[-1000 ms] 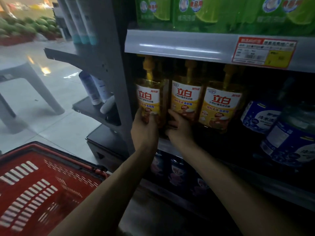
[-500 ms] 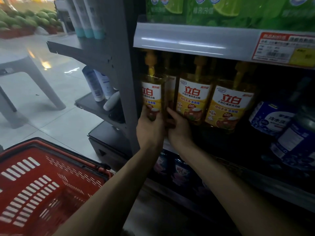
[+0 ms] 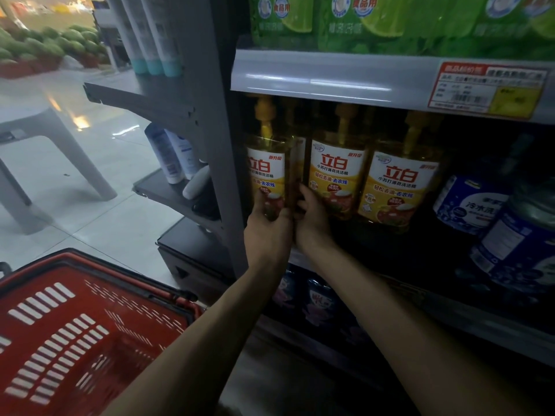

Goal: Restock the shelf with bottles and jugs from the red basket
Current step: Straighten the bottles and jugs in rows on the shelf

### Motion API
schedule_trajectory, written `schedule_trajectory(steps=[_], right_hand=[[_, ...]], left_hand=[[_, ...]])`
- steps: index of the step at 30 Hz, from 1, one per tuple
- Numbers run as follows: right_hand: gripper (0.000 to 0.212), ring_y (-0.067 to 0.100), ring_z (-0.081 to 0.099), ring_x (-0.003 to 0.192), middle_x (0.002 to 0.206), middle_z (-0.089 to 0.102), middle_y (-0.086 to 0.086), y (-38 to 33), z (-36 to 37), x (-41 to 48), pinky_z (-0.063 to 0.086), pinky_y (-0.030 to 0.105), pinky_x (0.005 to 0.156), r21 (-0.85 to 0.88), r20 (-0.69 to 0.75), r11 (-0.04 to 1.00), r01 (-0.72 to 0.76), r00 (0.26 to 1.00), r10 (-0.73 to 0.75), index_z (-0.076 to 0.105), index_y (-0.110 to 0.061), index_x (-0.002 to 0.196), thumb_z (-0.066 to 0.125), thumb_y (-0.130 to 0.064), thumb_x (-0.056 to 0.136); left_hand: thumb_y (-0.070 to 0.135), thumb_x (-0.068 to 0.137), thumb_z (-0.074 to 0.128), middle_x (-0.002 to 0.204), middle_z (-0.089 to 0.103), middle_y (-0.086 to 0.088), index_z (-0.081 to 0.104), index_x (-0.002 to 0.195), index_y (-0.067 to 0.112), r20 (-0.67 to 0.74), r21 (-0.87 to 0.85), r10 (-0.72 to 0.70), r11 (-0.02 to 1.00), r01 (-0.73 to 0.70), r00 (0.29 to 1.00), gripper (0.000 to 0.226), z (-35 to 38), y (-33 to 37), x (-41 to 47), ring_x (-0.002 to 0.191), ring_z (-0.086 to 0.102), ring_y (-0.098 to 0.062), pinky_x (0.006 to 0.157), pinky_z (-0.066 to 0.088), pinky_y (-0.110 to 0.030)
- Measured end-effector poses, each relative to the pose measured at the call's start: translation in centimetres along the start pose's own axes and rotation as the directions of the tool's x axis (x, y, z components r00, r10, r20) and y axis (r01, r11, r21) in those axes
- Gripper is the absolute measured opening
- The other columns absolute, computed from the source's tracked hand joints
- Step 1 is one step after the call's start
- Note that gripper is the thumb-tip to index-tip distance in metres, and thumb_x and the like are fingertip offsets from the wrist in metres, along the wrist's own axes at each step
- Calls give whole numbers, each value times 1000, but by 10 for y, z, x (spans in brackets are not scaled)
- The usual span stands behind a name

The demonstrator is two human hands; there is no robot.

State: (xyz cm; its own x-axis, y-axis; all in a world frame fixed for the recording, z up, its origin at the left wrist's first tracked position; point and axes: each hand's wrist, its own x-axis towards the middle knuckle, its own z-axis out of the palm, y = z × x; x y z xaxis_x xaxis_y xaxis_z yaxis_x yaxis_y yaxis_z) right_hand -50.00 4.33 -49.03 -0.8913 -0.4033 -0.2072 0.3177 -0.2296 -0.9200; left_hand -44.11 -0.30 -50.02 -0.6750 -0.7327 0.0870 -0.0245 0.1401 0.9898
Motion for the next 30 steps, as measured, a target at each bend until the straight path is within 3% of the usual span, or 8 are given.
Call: schedule_trajectory(steps=[3, 6, 12, 16, 18, 21, 26, 30], right_hand=[[30, 19, 61, 121, 125, 67, 0, 0, 2, 1, 50, 41, 103, -44, -20, 999, 19, 1000, -20, 61, -24, 130, 52, -34, 103], [49, 23, 54, 131, 141, 58, 2, 3, 0, 3, 47, 47, 108, -209, -23, 975, 77, 996, -84, 50, -26, 144, 61, -14, 98], [59, 22, 55, 131, 141, 59, 2, 10, -3, 1, 48, 48, 109, -276, -44, 955, 107, 991, -123, 49, -26, 145, 62, 0, 94], [56, 23, 58, 127, 133, 63, 3, 15, -3, 3, 50, 48, 106, -276, -50, 955, 111, 990, -129, 51, -25, 143, 62, 0, 94], [54, 23, 61, 122, 118, 63, -2, 16, -2, 5, 52, 48, 103, -283, -61, 953, 106, 990, -128, 52, -27, 141, 62, -1, 94], [58, 23, 62, 119, 107, 59, -9, 15, -2, 7, 55, 47, 100, -324, -81, 941, 99, 988, -132, 53, -28, 138, 63, 4, 91], [62, 17, 59, 115, 119, 59, -3, 12, -7, 7, 55, 38, 97, -436, -67, 893, 112, 985, -156, 52, -30, 139, 64, 6, 90], [54, 16, 61, 111, 119, 62, 1, 5, -17, 3, 52, 28, 90, -450, -50, 882, 144, 981, -186, 57, -21, 134, 60, 9, 90]], left_hand=[[30, 102, 58, 114, 74, 12, 59, 141, 39, 14, -39, -15, 999, 16, 1000, 40, -2, -1, 2, 102, 68, -2, 78, 48, -20], [32, 104, 56, 117, 74, 12, 61, 140, 39, 34, -62, -16, 998, 19, 999, 38, -7, -1, 4, 107, 68, -4, 83, 49, -23], [35, 102, 60, 123, 74, 14, 62, 141, 42, 82, -109, -43, 993, 52, 996, 39, -15, -5, 4, 115, 67, -3, 104, 52, -33], [38, 100, 60, 124, 74, 14, 63, 139, 43, 92, -125, -70, 989, 82, 993, 39, -19, -5, 7, 116, 66, -4, 111, 49, -39], [43, 95, 61, 123, 75, 14, 64, 139, 41, 99, -127, -76, 988, 88, 992, 45, -20, -4, 7, 118, 66, -6, 112, 48, -41], [43, 90, 63, 122, 76, 13, 66, 137, 40, 103, -108, -68, 991, 79, 992, 47, -23, -4, 10, 120, 68, -10, 112, 49, -46], [31, 96, 65, 116, 78, 12, 70, 131, 34, 81, 2, -12, 1000, 12, 997, 35, -34, -3, 15, 111, 72, -10, 104, 55, -45], [21, 100, 62, 110, 75, 16, 70, 123, 32, 117, 110, 44, 992, -57, 992, 26, -38, -7, 12, 102, 70, 0, 90, 57, -30]])
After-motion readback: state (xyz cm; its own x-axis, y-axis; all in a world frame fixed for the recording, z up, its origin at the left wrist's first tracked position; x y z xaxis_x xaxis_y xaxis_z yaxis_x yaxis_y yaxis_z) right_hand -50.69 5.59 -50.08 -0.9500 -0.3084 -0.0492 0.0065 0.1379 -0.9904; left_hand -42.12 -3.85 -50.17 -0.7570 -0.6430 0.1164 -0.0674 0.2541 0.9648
